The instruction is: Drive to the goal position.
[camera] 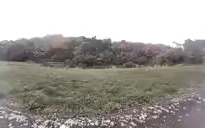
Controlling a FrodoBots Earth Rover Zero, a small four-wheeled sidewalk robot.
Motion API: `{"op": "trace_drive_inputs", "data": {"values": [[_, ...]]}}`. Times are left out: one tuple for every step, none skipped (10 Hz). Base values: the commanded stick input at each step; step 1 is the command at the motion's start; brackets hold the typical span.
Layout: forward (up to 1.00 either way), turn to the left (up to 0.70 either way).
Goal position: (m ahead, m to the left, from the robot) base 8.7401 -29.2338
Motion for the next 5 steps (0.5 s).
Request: {"op": "trace_drive_inputs", "data": {"values": [[0.00, -1.00], [0.00, -1.00], [0.00, -1.00], [0.00, -1.00], [0.00, -1.00]]}}
